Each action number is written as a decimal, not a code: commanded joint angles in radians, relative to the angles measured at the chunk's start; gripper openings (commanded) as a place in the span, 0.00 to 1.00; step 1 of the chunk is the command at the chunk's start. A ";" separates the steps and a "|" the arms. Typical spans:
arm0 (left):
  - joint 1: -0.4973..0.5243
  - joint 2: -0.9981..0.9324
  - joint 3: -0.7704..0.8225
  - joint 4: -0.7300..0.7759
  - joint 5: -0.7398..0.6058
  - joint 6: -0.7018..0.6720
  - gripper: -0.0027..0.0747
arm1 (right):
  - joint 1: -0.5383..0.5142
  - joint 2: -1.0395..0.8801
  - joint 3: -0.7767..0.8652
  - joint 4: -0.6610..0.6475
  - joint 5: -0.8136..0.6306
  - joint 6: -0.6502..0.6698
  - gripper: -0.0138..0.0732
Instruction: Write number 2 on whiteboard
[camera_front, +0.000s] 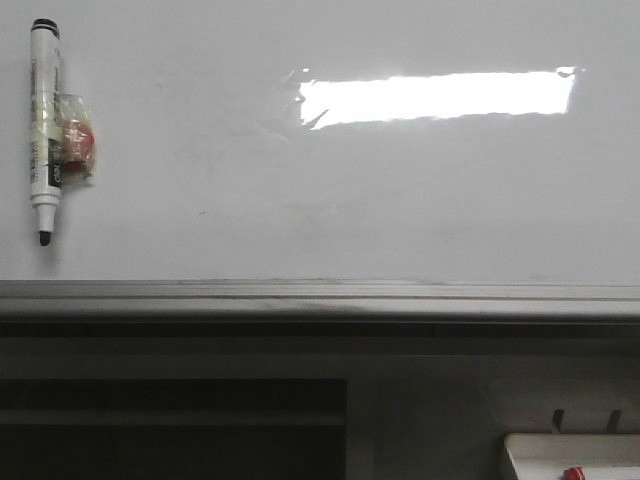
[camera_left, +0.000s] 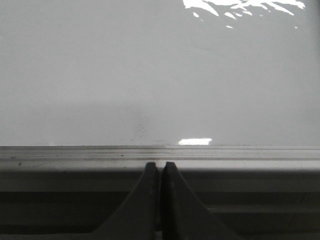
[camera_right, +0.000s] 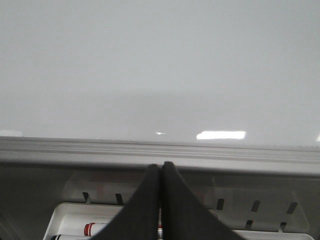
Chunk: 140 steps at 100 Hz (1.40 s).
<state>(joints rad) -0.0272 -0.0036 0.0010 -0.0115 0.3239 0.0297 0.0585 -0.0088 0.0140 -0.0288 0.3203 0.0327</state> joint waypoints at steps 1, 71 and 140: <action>0.004 -0.027 0.011 -0.006 -0.072 -0.012 0.01 | 0.003 -0.022 0.026 -0.013 -0.020 -0.003 0.09; 0.004 -0.027 0.011 -0.009 -0.144 -0.012 0.01 | 0.003 -0.022 0.026 -0.013 -0.079 -0.003 0.09; 0.004 -0.027 0.000 -0.161 -0.459 -0.012 0.01 | 0.002 -0.022 -0.016 0.006 -0.396 -0.020 0.09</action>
<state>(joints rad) -0.0272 -0.0036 0.0010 -0.0781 -0.0517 0.0297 0.0585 -0.0088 0.0140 -0.0297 -0.1594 0.0199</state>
